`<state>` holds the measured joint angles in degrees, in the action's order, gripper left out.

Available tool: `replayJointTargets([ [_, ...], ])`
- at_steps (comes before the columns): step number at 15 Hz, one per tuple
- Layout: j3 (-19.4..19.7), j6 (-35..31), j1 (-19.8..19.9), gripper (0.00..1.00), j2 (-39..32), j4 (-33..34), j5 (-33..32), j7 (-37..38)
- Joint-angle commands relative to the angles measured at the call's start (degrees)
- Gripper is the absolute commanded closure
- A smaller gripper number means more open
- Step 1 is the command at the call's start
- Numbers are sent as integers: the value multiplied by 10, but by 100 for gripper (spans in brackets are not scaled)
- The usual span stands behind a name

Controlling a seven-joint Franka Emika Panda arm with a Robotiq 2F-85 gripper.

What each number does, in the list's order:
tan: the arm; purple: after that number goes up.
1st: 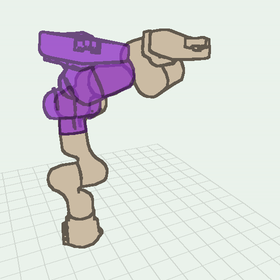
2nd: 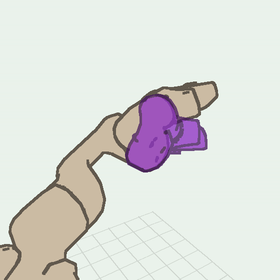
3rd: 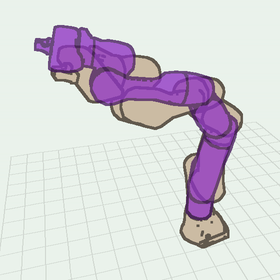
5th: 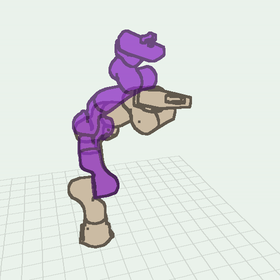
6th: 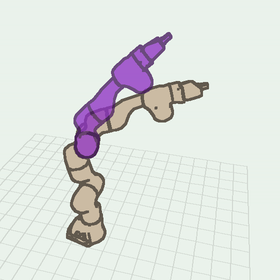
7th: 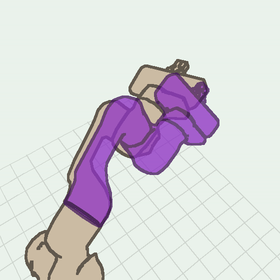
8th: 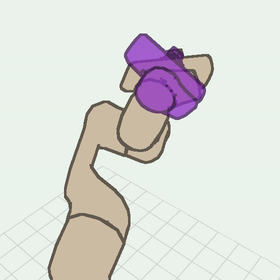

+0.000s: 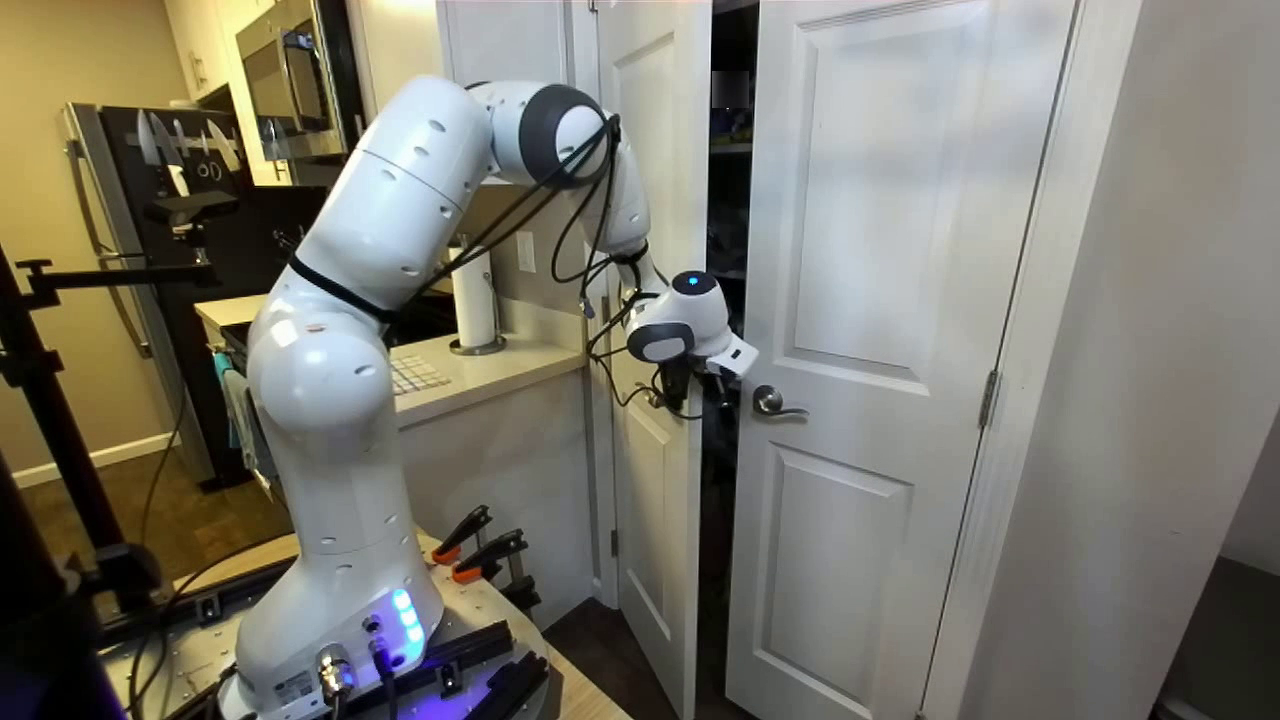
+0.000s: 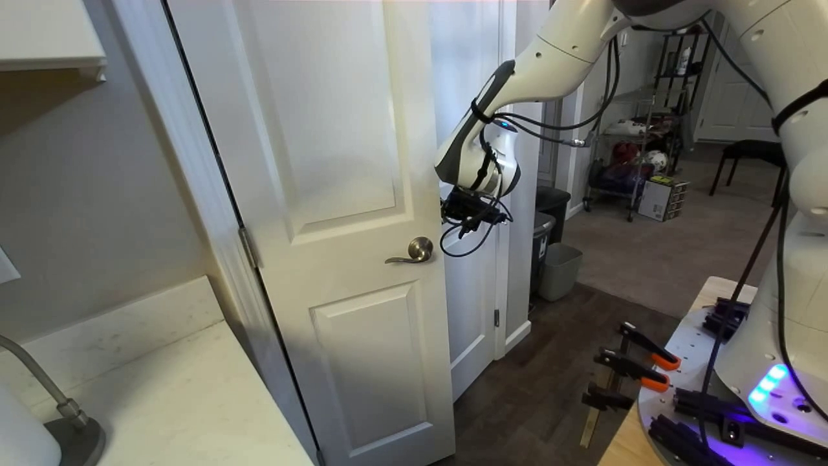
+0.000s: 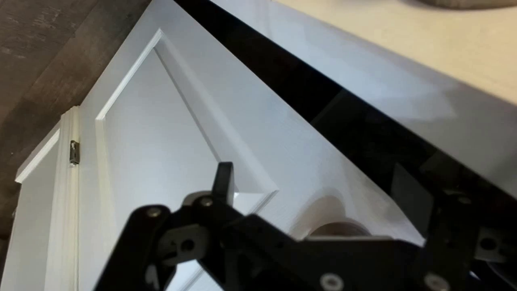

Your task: Open the left pantry door.

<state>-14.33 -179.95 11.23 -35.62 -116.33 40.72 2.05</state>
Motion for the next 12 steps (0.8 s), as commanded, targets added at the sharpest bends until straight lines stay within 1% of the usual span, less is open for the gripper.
replayJointTargets([
  [1, 8, -10, -6, 0, 0, -10, -20, -22],
  [7, 21, -9, -13, 0, 6, -17, -45, -32],
  [10, -44, -1, 44, 0, 19, -22, -67, -105],
  [12, -77, 10, 74, 0, 30, -29, -82, -153],
])
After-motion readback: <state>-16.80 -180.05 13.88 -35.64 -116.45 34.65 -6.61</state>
